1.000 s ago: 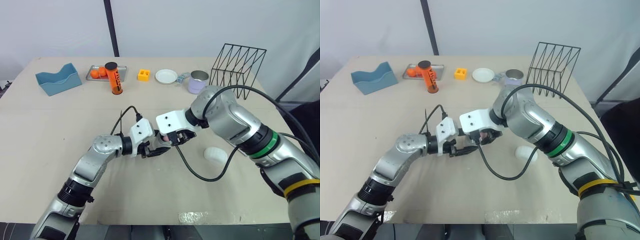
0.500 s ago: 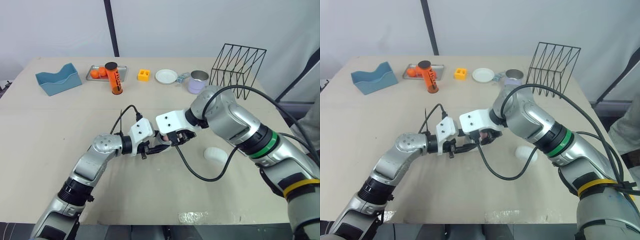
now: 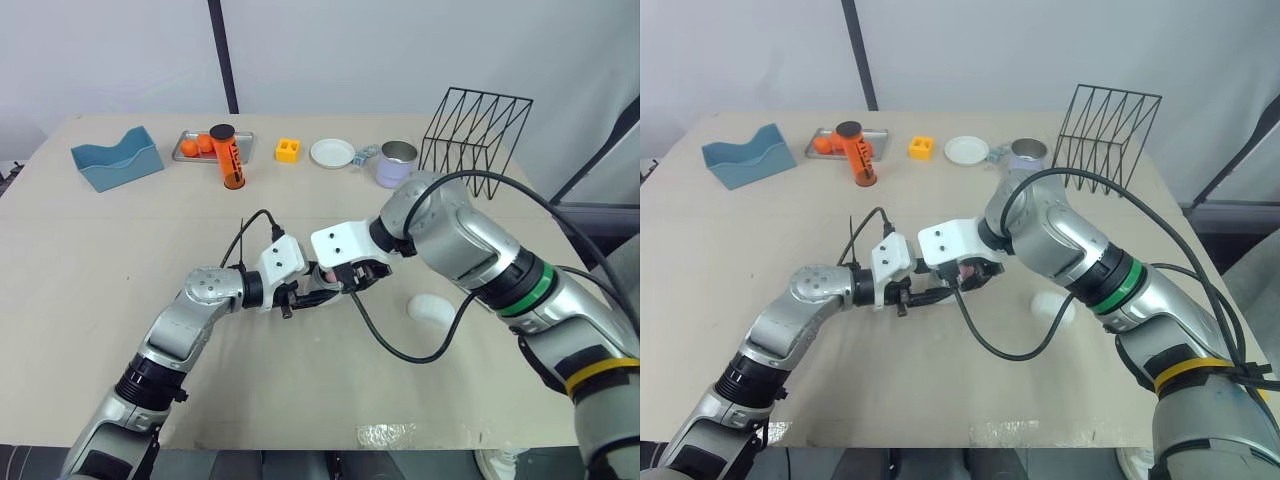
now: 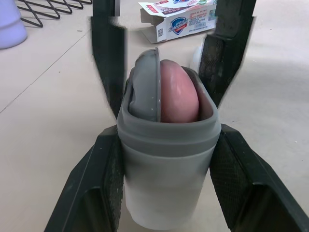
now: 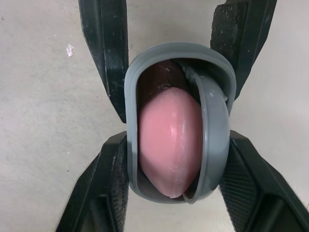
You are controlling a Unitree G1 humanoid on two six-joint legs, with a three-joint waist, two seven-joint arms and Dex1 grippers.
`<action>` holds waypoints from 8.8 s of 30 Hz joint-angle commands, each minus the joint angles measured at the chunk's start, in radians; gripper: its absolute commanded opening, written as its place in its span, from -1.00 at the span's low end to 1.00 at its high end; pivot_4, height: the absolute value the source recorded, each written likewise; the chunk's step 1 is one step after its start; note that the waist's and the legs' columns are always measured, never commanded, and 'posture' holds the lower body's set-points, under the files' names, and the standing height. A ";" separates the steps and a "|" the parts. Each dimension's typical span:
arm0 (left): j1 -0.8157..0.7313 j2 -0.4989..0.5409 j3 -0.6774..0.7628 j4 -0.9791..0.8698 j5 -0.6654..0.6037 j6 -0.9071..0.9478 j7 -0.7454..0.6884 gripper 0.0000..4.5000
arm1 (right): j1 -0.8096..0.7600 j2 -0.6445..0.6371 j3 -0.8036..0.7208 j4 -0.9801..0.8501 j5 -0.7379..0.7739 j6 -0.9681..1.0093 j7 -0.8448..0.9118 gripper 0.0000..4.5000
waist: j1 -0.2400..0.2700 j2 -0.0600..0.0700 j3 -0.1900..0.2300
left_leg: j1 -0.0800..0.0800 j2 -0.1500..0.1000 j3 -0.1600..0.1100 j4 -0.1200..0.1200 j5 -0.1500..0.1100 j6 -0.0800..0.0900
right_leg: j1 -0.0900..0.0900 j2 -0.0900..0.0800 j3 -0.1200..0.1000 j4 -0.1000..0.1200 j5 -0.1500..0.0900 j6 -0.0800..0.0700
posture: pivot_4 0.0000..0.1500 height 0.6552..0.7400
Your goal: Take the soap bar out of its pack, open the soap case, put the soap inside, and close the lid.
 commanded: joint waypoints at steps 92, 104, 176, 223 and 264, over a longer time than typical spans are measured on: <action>0.294 0.192 0.169 -0.157 -0.266 -0.191 -0.273 -0.13 | 0.812 -0.354 -0.711 0.029 0.436 -0.223 -0.161 0.98 | 0.001 0.000 0.000 | 0.010 -0.001 0.001 -0.002 0.000 0.001 | 0.012 0.001 0.003 -0.003 -0.001 0.002 | 1.00 1.00; 0.290 0.184 0.161 -0.156 -0.257 -0.197 -0.260 -0.13 | 0.824 -0.326 -0.696 -0.002 0.431 -0.163 -0.214 0.98 | 0.001 0.000 0.000 | 0.010 -0.001 0.001 -0.002 0.000 0.001 | 0.012 0.001 0.003 -0.003 -0.001 0.002 | 1.00 1.00; 0.239 0.005 0.096 0.049 -0.152 -0.360 -0.208 -0.13 | 0.230 -0.172 -0.381 -0.422 0.644 0.344 -0.216 -0.18 | 0.001 0.001 0.000 | 0.009 0.000 0.001 -0.002 0.000 0.002 | 0.010 0.001 0.002 -0.003 0.000 0.001 | 1.00 1.00; 0.235 0.019 0.079 0.063 -0.136 -0.400 -0.241 -0.13 | 0.290 -0.123 -0.275 -0.340 0.521 0.188 -0.219 -0.18 | 0.000 0.001 0.000 | 0.009 0.000 0.001 -0.002 0.000 0.002 | 0.010 0.001 0.002 -0.003 0.000 0.001 | 1.00 1.00; 0.236 0.012 0.064 0.054 -0.126 -0.418 -0.243 -0.13 | 0.226 -0.127 -0.215 -0.320 0.530 0.341 -0.159 -0.18 | -0.001 0.001 0.000 | 0.009 0.000 0.001 -0.003 0.000 0.002 | 0.010 0.001 0.002 -0.004 -0.001 0.001 | 1.00 1.00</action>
